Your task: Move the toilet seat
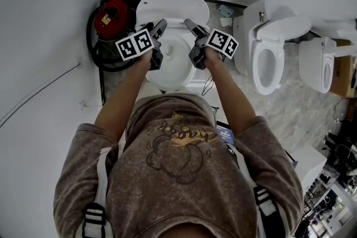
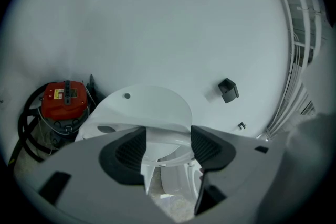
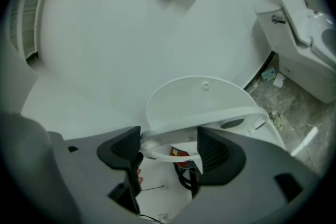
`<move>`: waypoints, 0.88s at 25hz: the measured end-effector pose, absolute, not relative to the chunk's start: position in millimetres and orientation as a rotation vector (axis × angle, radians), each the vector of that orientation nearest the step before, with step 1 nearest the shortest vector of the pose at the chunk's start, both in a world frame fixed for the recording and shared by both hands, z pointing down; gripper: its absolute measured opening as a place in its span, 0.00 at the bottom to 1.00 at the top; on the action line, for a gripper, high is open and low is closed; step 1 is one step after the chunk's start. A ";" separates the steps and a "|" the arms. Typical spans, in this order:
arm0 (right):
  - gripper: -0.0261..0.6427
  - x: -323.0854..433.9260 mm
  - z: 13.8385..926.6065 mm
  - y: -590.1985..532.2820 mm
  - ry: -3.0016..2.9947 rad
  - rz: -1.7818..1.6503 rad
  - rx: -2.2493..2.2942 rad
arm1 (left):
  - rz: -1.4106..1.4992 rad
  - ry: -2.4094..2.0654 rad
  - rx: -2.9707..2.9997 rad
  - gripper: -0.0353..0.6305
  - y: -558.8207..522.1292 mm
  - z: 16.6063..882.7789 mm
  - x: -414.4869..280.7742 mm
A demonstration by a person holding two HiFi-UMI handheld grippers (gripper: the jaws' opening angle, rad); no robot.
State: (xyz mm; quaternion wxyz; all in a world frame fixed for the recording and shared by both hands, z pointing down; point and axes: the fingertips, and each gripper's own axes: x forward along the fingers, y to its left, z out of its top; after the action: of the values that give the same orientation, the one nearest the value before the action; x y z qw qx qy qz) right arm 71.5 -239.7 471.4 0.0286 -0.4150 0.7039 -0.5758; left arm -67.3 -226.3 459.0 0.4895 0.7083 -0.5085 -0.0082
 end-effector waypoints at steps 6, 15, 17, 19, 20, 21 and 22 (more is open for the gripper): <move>0.55 74.1 471.3 -257.0 2.147 -1.773 -1.288 | -0.022 -1.234 1.712 0.46 -244.6 458.8 -66.1; 0.55 77.4 473.9 -286.8 2.126 -1.776 -1.300 | -0.013 -1.218 1.690 0.47 -277.5 462.0 -63.7; 0.55 78.4 473.2 -287.8 2.125 -1.775 -1.302 | -0.014 -1.215 1.688 0.47 -279.3 461.3 -62.8; 0.55 77.9 473.0 -291.6 2.125 -1.771 -1.305 | -0.018 -1.222 1.685 0.47 -283.6 460.6 -63.6; 0.55 77.5 473.2 -293.7 2.124 -1.769 -1.307 | -0.020 -1.226 1.684 0.47 -285.8 460.6 -64.3; 0.55 77.1 473.3 -295.5 2.123 -1.768 -1.309 | -0.022 -1.230 1.682 0.47 -287.8 460.6 -64.9; 0.55 76.7 473.6 -296.9 2.119 -1.769 -1.311 | -0.023 -1.231 1.680 0.47 -289.5 460.6 -65.4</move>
State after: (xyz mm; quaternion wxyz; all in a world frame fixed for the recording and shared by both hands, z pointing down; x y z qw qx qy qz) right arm 76.7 -296.9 473.6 0.0427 -0.4285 0.6928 -0.5784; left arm -65.4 -289.5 460.6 0.5048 0.6963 -0.5102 -0.0094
